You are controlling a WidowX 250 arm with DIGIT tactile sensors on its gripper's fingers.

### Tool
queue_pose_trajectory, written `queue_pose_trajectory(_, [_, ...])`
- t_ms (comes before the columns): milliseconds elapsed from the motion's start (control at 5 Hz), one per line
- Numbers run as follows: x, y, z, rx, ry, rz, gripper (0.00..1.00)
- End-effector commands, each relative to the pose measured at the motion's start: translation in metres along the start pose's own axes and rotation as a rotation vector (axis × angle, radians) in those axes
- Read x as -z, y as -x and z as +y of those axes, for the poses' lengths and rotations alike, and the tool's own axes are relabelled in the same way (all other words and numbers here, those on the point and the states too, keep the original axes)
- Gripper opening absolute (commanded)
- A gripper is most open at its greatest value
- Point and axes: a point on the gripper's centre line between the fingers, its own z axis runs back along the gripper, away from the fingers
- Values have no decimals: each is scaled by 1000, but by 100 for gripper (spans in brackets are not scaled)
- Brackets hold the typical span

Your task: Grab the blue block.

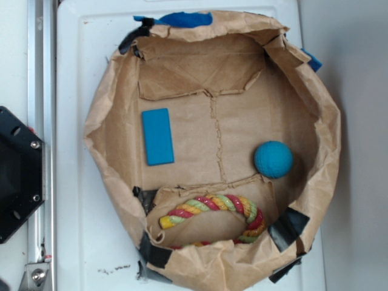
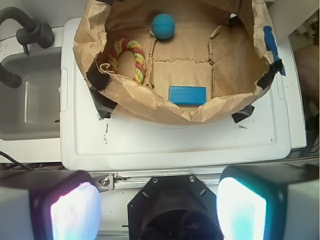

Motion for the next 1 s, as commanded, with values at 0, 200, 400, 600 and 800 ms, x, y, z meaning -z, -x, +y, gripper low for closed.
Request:
queue_pose_trajectory(0, [0, 0, 0, 0, 0, 0, 100])
queue_pose_trajectory(200, [5, -34, 9, -119, -18, 18, 100])
queue_pose_trajectory(400, [10, -51, 13, -202, -28, 46, 100])
queue_pose_trajectory(600, [11, -62, 11, -382, -37, 26, 100])
queue_pose_trajectory(800, [12, -75, 18, -627, 73, 15, 100])
